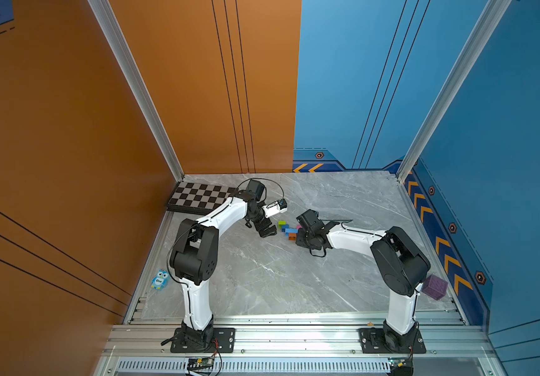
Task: Assemble the letter v with lego
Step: Reset both arms
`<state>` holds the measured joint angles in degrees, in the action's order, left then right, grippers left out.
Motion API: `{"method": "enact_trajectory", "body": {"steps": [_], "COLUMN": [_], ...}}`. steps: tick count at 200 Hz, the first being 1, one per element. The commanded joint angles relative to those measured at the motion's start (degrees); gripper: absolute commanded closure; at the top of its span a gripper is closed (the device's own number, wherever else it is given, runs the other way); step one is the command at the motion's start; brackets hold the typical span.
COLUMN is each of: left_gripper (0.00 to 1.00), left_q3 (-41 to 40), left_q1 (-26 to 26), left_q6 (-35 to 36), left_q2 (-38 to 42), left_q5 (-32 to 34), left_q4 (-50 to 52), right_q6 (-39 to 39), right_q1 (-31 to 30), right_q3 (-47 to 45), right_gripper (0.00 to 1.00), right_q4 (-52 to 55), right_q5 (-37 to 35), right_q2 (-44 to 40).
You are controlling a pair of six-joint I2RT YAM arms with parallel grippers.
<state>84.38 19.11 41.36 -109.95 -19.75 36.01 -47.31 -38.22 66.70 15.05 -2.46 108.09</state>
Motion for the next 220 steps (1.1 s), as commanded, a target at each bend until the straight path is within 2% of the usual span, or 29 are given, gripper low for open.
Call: {"method": "enact_trajectory", "body": {"steps": [1, 16, 47, 61, 65, 81, 93, 108, 121, 149, 162, 169, 180, 185, 194, 203, 220], "left_gripper": [0.02, 0.01, 0.02, 0.02, 0.02, 0.02, 0.02, 0.02, 0.02, 0.02, 0.02, 0.02, 0.02, 0.02, 0.02, 0.02, 0.02], "left_q3": [-2.7, -6.3, -13.6, -19.5, -22.0, -33.3, -41.1, -46.4, -47.0, -48.4, -52.6, -55.2, -57.1, -56.1, -57.3, -58.7, -58.7], "left_q1": [-1.2, -1.1, -1.7, -2.6, -3.2, -5.1, -5.5, -5.9, -6.6, -6.9, -7.7, -9.5, -15.3, -16.5, -17.4, -18.1, -19.0], "left_q6": [-8.8, -18.7, -40.1, -48.1, -50.1, -56.2, -56.6, -54.4, -53.2, -47.1, -42.5, -42.7, -46.0, -46.6, -45.8, -45.8, -45.6], "left_q2": [6.3, 10.6, 17.7, 22.1, 23.5, 29.8, 33.9, 36.3, 36.6, 37.2, 36.4, 35.2, 32.7, 32.9, 33.2, 33.3, 32.1], "left_q5": [-3.4, 2.9, 21.8, 27.6, 28.5, 33.1, 38.2, 44.0, 47.2, 46.1, 45.0, 43.1, 36.7, 34.7, 32.5, 31.6, 28.7], "left_q4": [-0.8, -6.6, -14.5, -19.9, -22.3, -34.1, -40.5, -42.9, -41.5, -44.6, -52.0, -55.7, -59.0, -57.1, -60.5, -63.7, -66.4], "right_q6": [3.3, 5.0, 9.2, 12.5, 13.4, 17.9, 22.8, 27.5, 31.2, 34.1, 32.8, 33.1, 33.2, 32.7, 31.8, 32.0, 30.9], "right_q1": [0.8, 2.1, 7.4, 10.3, 11.2, 14.8, 17.8, 21.3, 24.6, 29.8, 32.8, 33.6, 35.5, 36.7, 39.0, 40.6, 42.6], "right_q3": [-1.9, -3.7, -7.5, -9.0, -9.5, -12.3, -15.6, -21.1, -25.7, -31.8, -31.0, -31.6, -32.0, -32.2, -33.0, -35.4, -42.7], "right_gripper": [0.78, 0.7, 0.26, 0.04, 0.0, 0.0, 0.0, 0.0, 0.0, 0.0, 0.0, 0.0, 0.0, 0.0, 0.0, 0.0, 0.0], "right_q4": [3.0, 3.2, 3.1, 2.4, 1.9, -1.0, -5.6, -12.2, -18.8, -26.0, -24.4, -25.4, -25.0, -25.2, -26.6, -31.0, -45.5], "right_q5": [-3.0, -4.3, -7.6, -9.8, -10.5, -12.8, -12.5, -13.9, -12.8, -11.2, -8.6, -7.7, -6.2, -5.7, -3.5, -2.0, -1.7], "right_q2": [-6.1, -9.9, -18.9, -23.5, -24.7, -29.9, -34.0, -37.4, -38.2, -35.9, -34.9, -34.8, -35.2, -35.2, -35.1, -34.9, -32.2]}}
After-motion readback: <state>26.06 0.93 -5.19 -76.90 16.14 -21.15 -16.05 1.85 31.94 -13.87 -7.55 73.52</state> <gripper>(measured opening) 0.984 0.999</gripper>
